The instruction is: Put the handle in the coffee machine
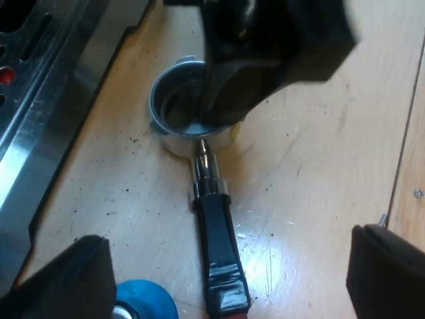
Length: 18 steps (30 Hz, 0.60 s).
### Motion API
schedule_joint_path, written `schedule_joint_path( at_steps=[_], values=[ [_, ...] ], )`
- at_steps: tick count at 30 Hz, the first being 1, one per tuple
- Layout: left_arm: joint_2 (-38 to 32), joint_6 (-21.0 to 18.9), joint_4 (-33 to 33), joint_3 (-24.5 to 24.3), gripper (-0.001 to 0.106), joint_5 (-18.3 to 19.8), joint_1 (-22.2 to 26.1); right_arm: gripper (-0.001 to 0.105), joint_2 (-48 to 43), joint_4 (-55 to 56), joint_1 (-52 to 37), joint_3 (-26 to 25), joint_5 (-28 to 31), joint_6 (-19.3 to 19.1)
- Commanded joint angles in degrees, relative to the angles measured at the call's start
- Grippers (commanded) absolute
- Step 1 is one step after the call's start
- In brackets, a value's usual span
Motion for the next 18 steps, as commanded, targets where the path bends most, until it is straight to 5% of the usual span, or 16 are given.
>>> schedule_joint_path(
  at_steps=[1,7,18],
  values=[
    [0.0,-0.8,-0.6,-0.1,0.074,0.7,-0.2,0.082,1.7,-2.6,-1.4,-0.6,-2.3,-1.4],
    [0.0,-0.8,0.3,0.0,0.074,0.7,-0.2,0.082,4.8,-3.1,-3.2,-0.6,-7.4,-2.7],
    [0.0,-0.9,0.3,1.9,0.074,1.4,-0.2,0.082,8.2,-4.6,-3.2,-0.6,-7.8,-4.0]
  ],
)
